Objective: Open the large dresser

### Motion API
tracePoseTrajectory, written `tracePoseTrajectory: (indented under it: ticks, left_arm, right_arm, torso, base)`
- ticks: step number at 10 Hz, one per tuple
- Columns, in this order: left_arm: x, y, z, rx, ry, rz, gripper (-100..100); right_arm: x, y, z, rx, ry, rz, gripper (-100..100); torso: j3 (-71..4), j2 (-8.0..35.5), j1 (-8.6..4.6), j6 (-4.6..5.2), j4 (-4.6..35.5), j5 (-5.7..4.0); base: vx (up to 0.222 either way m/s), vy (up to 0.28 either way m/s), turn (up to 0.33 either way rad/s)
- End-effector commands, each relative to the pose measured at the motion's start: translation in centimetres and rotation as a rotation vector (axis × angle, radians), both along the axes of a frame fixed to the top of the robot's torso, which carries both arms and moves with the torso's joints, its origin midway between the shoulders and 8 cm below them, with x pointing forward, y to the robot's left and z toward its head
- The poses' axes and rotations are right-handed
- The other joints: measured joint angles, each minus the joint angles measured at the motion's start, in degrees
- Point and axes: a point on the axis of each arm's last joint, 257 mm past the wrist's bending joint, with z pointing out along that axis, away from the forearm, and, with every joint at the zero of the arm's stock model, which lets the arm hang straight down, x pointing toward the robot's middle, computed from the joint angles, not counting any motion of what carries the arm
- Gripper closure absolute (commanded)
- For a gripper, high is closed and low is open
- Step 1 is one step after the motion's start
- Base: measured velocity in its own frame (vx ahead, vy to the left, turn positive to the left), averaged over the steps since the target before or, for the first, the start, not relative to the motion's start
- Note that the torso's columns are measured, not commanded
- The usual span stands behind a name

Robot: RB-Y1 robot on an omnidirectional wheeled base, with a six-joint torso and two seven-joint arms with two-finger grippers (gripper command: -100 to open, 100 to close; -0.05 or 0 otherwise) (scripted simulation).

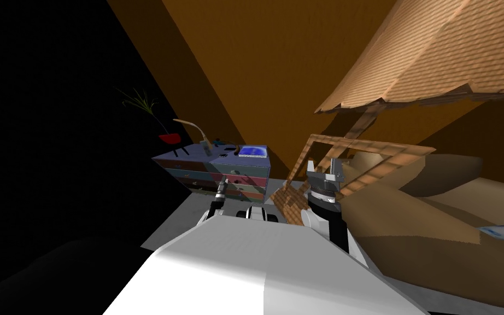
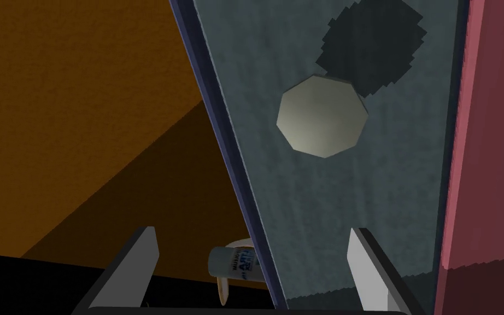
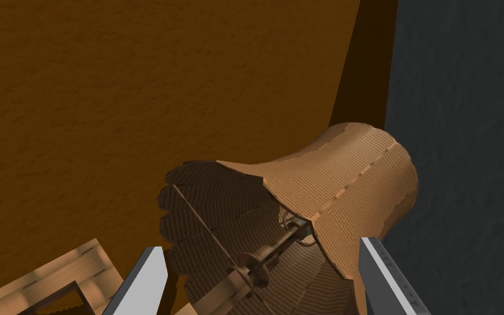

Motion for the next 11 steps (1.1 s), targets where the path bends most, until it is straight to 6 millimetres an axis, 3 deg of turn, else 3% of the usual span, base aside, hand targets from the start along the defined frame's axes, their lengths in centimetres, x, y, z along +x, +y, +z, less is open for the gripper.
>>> tracePoseTrajectory:
  ticks: [1, 2, 6, 10, 11]
  left_arm:
    - [0.0, -0.2, -1.9, -0.027, 0.032, 0.013, -100]
    - [0.1, -0.6, -3.3, -0.057, 0.051, 0.025, -100]
    - [0.1, -2.2, -5.1, -0.138, 0.071, 0.049, -100]
    - [0.7, -1.9, -4.0, -0.127, 0.066, 0.046, -100]
    - [0.4, -2.0, -4.6, -0.128, 0.069, 0.045, 100]
  right_arm:
    - [0.0, 0.0, 0.0, 0.000, 0.000, 0.000, 0]
    - [0.0, 0.0, 0.0, 0.000, 0.000, 0.000, 0]
    - [0.0, 0.0, 0.0, 0.000, 0.000, 0.000, 0]
    - [0.0, 0.0, 0.0, 0.000, 0.000, 0.000, 0]
    - [0.0, 0.0, 0.0, 0.000, 0.000, 0.000, 0]
  torso:
    - [0.0, 0.0, -0.04, 0.00, 0.0, 0.00]
    - [0.0, 0.0, -0.04, 0.00, 0.0, -0.01]
    - [0.1, 0.1, 0.01, 0.00, 0.0, 0.01]
    - [-0.1, -0.1, 0.00, 0.00, 0.0, 0.00]
    - [0.0, 0.0, -0.02, 0.00, 0.0, 0.00]
  base:
    - [0.104, -0.050, -0.004]
    - [0.112, -0.035, -0.008]
    - [0.081, -0.032, -0.003]
    - [0.033, -0.005, -0.001]
    - [-0.024, 0.006, 0.003]
